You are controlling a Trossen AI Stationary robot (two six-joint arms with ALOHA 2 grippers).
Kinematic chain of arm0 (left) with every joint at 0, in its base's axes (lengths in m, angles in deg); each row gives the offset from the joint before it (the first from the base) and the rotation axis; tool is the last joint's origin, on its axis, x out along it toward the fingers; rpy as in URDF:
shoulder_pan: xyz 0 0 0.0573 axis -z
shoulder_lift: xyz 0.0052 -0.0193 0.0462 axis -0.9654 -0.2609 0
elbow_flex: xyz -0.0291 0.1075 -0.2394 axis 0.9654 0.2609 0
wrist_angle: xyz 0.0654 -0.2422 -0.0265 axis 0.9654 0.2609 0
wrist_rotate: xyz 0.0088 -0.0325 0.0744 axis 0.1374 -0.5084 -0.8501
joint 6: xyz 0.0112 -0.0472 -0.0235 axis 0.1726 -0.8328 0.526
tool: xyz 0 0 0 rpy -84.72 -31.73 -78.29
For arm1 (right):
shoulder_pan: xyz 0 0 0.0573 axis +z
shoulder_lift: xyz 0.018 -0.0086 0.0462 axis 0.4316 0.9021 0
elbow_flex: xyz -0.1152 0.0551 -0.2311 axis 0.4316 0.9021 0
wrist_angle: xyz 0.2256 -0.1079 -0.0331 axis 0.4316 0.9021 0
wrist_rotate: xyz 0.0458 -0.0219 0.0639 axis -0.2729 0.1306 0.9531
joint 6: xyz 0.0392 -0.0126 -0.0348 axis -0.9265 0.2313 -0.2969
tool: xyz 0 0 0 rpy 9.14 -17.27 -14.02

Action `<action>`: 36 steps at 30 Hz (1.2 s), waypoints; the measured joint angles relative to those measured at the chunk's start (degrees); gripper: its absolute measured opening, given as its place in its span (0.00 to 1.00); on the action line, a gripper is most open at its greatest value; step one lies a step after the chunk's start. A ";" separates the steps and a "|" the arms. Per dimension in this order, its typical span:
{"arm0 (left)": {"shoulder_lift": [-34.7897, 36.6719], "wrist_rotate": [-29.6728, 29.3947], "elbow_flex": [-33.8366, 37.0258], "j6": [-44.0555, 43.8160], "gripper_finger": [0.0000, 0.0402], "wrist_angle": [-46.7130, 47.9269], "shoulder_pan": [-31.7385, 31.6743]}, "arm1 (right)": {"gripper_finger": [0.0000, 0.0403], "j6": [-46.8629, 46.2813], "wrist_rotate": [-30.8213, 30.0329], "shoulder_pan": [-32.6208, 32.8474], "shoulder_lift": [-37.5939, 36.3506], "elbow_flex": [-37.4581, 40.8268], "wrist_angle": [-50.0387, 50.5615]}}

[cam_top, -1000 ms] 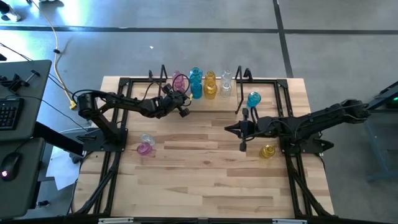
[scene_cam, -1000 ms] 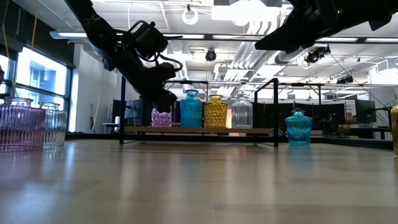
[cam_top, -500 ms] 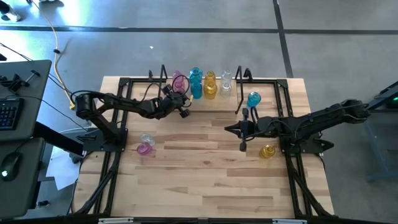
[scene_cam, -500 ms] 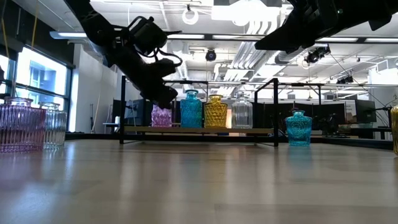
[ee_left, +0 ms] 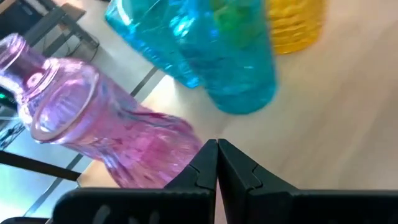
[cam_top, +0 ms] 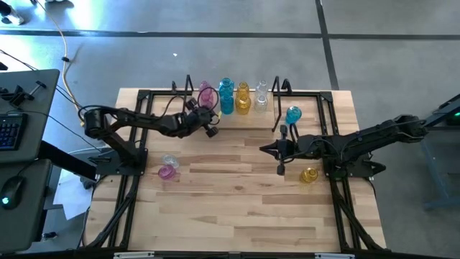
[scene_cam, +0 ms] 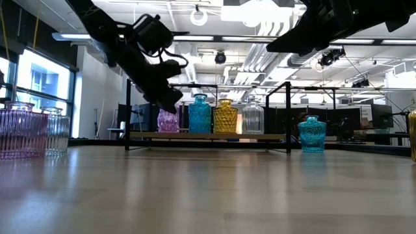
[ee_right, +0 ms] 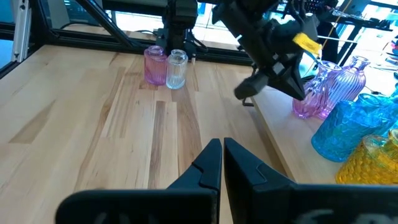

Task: Sort vases onto shelf
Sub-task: Put the transparent vase on the shelf aligned with the other transparent vase

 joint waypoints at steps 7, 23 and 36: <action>3.82 1.39 0.18 -2.40 0.00 4.54 6.56 | 0.00 -2.12 -0.03 0.06 0.00 0.00 2.56; 15.92 12.85 23.79 -1.41 0.00 -30.24 17.98 | 0.00 -2.51 -17.06 11.31 -1.45 -0.27 8.43; 25.42 20.94 34.21 -2.94 0.00 -39.07 18.00 | 0.00 -15.08 -21.09 16.51 3.39 -3.90 13.61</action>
